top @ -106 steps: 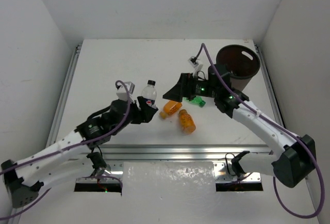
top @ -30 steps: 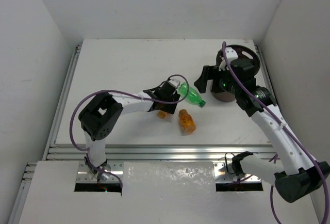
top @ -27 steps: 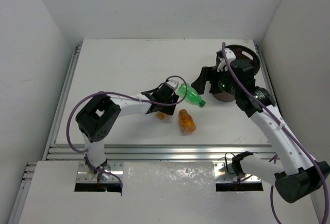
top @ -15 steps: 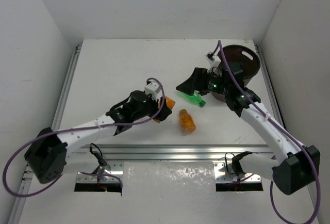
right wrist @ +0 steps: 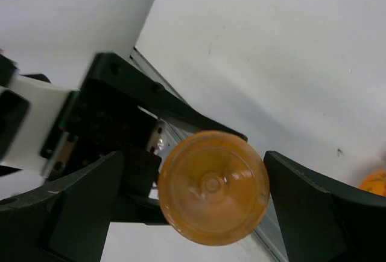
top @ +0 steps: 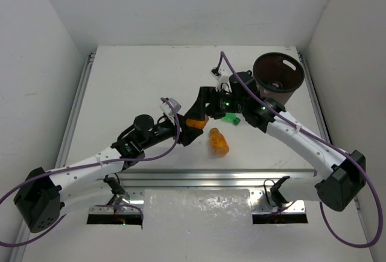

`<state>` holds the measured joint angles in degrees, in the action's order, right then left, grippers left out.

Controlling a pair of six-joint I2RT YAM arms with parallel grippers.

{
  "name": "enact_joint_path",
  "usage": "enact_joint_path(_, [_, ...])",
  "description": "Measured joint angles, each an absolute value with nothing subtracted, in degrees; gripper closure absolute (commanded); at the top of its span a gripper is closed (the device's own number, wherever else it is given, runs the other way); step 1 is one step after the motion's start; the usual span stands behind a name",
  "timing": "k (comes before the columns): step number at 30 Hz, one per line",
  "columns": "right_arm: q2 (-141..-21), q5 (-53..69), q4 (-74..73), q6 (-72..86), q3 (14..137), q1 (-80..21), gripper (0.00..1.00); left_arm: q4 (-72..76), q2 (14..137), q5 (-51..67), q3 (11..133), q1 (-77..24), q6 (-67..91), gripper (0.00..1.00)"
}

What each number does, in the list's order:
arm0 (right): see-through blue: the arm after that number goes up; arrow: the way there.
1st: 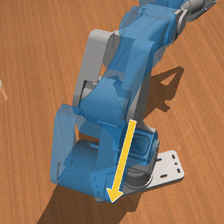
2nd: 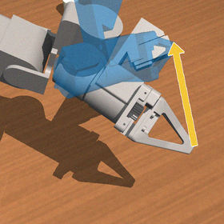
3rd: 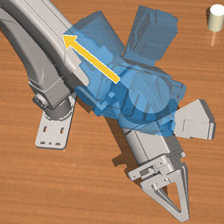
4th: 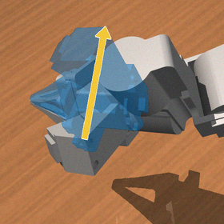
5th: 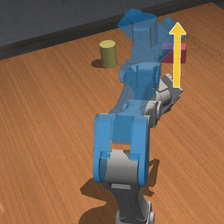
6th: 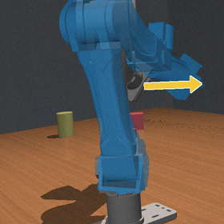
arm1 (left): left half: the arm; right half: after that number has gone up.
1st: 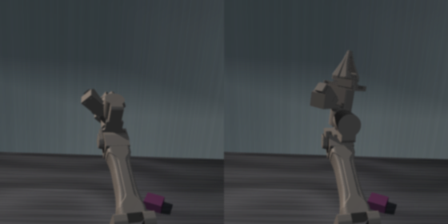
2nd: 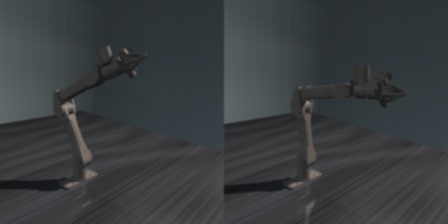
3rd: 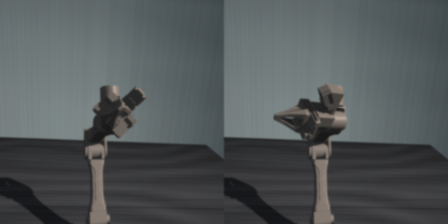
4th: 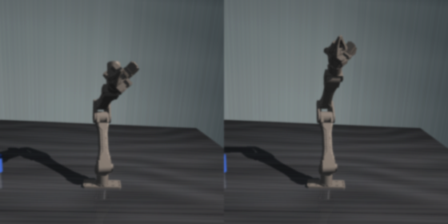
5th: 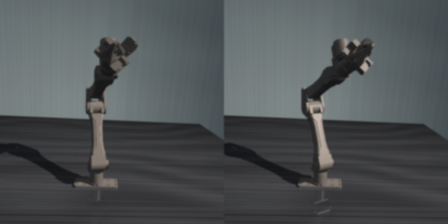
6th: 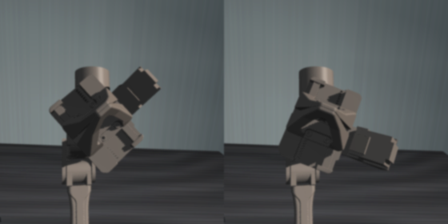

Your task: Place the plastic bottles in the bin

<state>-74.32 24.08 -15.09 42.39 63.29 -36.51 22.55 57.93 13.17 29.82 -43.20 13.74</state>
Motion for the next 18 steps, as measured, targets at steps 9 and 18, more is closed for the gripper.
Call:
enact_joint_path(9, [-74.4,22.7,-19.5,39.5,63.2,-38.1,1.00,22.5,57.0,12.1,29.8,-43.4,12.2,0.38])
enact_joint_path(18, [-73.7,4.8,-30.0,33.7,70.3,-37.6,1.00,15.5,57.2,0.1,33.8,-43.8,15.9,0.00])
